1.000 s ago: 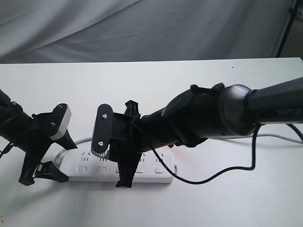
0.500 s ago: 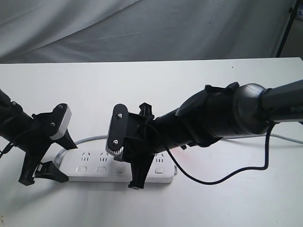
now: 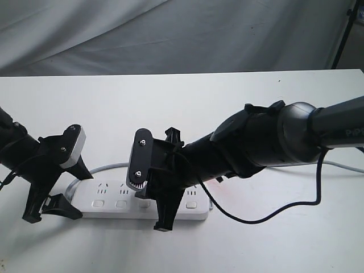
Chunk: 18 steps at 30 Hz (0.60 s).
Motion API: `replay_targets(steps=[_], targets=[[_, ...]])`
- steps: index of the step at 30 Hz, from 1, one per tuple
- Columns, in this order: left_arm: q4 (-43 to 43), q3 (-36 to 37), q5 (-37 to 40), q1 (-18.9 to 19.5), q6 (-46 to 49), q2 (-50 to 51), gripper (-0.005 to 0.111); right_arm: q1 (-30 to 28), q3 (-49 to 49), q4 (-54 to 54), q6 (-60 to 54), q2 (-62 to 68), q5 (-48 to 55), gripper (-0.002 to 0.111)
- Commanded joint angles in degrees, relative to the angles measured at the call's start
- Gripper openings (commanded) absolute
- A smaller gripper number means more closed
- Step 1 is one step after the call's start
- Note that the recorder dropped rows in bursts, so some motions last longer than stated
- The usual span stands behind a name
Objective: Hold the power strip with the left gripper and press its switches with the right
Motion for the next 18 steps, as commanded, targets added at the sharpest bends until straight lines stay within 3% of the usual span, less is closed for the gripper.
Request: replay_targets(steps=[1,18], targets=[[-0.2,0.3,0.4,-0.2,0.4,0.0,0.067,-0.1,0.3,-0.4,0.0,0.0,0.7,0.033],[-0.2,0.3,0.4,-0.2,0.3,0.0,0.067,-0.1,0.3,-1.4,0.0,1.7,1.0,0.033]])
